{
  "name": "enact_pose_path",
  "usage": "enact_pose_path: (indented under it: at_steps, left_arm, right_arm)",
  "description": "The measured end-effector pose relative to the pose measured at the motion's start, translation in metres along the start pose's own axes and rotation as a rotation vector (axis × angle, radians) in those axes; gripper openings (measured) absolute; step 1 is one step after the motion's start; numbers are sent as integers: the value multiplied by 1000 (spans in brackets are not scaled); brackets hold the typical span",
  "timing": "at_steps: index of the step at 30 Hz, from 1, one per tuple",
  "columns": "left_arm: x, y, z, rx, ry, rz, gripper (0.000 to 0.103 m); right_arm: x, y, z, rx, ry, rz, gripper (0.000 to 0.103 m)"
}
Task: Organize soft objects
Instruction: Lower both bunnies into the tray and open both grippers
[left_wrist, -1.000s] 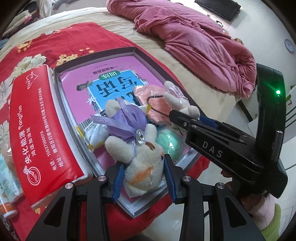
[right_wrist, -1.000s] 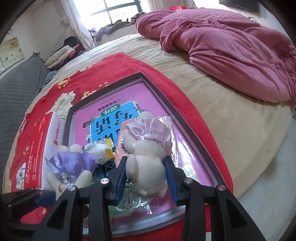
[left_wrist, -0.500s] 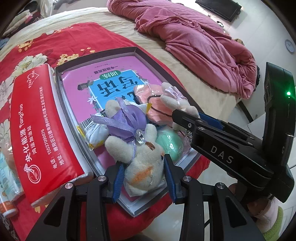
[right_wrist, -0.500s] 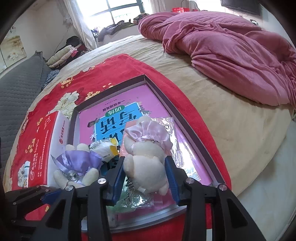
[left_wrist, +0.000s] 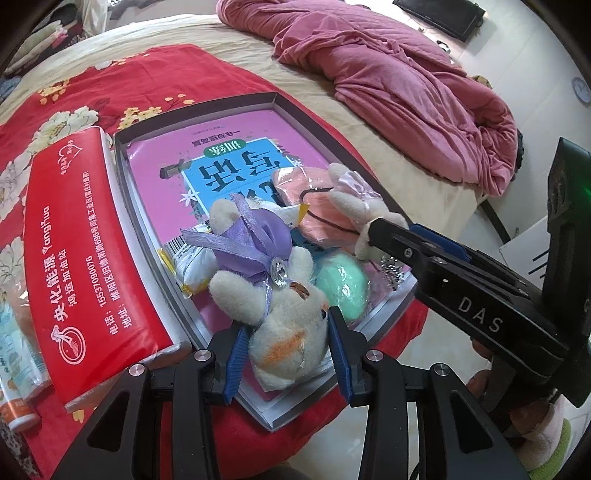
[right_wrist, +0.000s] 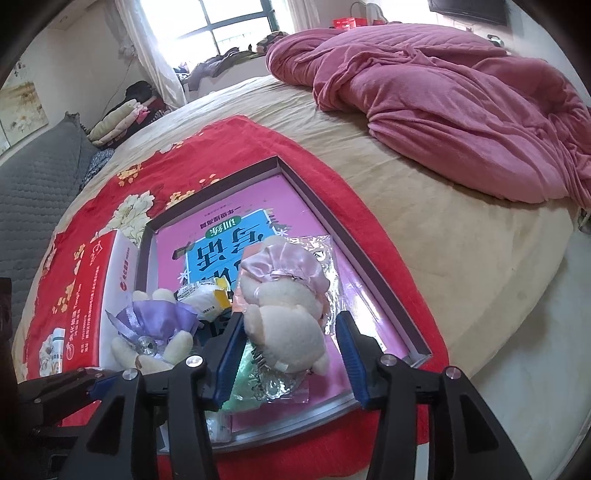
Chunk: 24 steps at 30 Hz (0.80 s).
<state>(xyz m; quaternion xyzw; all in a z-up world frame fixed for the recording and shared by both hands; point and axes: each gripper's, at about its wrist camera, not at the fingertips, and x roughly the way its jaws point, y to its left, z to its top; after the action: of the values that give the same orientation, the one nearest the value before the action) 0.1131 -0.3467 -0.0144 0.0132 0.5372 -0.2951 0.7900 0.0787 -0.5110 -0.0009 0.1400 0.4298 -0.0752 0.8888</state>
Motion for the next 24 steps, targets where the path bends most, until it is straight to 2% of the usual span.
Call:
enact_pose_path:
  at_steps: [24]
  left_arm:
    - [-5, -1, -3, 2, 2, 40, 49]
  right_arm:
    - [-21, -10, -7, 39, -13, -17, 55]
